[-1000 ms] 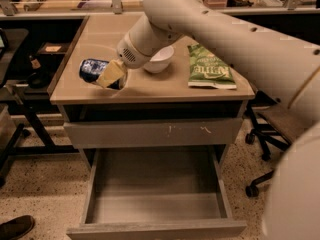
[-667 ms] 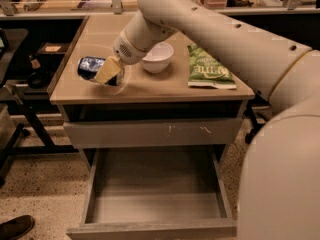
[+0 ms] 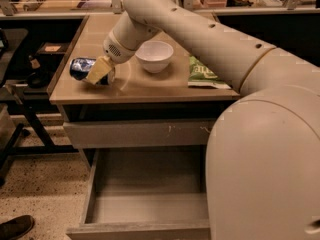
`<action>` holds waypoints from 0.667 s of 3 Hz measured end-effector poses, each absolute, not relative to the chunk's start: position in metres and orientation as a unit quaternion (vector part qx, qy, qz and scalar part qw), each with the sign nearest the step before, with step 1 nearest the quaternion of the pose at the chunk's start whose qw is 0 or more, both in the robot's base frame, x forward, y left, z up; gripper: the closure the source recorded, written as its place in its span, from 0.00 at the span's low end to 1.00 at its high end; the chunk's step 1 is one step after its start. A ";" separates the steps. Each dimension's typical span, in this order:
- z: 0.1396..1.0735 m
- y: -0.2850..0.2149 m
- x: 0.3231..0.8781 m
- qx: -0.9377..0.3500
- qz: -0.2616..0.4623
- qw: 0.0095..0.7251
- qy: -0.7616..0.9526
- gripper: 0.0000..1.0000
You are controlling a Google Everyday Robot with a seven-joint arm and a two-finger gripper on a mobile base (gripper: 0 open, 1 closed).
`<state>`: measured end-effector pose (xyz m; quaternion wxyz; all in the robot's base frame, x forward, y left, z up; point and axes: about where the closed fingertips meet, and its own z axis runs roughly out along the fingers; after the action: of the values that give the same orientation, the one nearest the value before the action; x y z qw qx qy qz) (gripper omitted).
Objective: Pick pepsi can from middle drawer and place on counter
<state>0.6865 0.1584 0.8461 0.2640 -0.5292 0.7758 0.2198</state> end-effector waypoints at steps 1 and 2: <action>0.837 0.168 0.690 -0.535 0.219 0.257 0.774 1.00; 0.830 0.176 0.691 -0.538 0.223 0.252 0.773 1.00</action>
Offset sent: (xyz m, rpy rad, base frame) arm 0.0083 0.0223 -0.0206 -0.0104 0.0199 0.0307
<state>0.6912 0.1759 0.8297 0.2520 -0.5383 0.7728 0.2228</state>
